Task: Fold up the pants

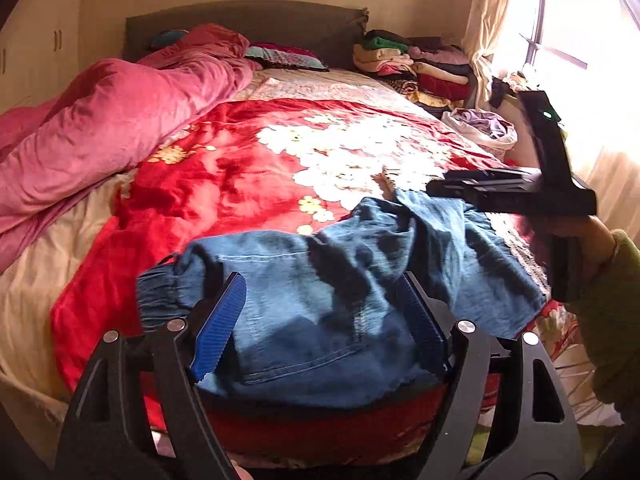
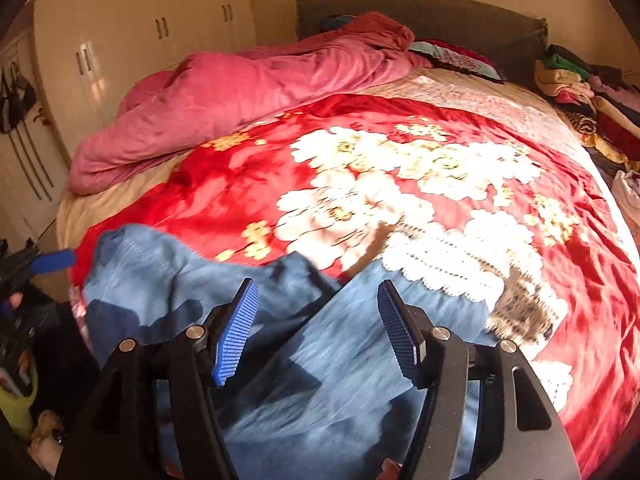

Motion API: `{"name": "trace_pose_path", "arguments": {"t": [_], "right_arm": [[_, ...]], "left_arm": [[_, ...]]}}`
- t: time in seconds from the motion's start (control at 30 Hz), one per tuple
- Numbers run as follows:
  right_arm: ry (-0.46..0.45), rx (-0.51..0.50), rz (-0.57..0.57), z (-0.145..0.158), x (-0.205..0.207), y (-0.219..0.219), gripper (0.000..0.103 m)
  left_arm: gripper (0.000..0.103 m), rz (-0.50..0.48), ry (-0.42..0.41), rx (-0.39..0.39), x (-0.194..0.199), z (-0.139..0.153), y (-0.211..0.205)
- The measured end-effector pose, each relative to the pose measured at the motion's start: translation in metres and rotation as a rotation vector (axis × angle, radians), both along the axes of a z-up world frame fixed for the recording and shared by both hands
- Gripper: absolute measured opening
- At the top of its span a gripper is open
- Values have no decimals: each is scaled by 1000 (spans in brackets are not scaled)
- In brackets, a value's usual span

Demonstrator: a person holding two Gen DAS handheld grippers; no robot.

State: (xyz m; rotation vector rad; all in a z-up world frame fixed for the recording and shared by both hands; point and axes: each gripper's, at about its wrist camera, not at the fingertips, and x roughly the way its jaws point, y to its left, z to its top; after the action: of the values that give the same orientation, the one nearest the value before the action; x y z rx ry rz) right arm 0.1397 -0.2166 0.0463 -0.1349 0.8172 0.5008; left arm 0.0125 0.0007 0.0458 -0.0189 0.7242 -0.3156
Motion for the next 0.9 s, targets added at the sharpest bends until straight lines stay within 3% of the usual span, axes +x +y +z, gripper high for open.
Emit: {"name": "trace_pose_path", "arguments": {"t": [0.27, 0.6, 0.63, 0.67, 0.7, 0.77, 0.9], "right_arm": [[90, -72, -80, -26, 92, -2, 67], [142, -162, -85, -59, 138, 13, 69], [153, -167, -88, -63, 140, 11, 57], [162, -170, -86, -67, 142, 9, 23], [172, -154, -71, -70, 143, 7, 16], [153, -100, -73, -65, 138, -1, 8], [107, 63, -93, -34, 113, -32, 7]], "left_arm": [[70, -175, 134, 17, 26, -34, -73], [67, -261, 232, -10, 57, -64, -114], [64, -254, 240, -18, 60, -67, -114], [63, -242, 247, -27, 63, -69, -114], [61, -227, 260, -40, 66, -73, -112], [60, -212, 272, -67, 68, -79, -109], [59, -210, 261, -97, 69, -78, -105]]}}
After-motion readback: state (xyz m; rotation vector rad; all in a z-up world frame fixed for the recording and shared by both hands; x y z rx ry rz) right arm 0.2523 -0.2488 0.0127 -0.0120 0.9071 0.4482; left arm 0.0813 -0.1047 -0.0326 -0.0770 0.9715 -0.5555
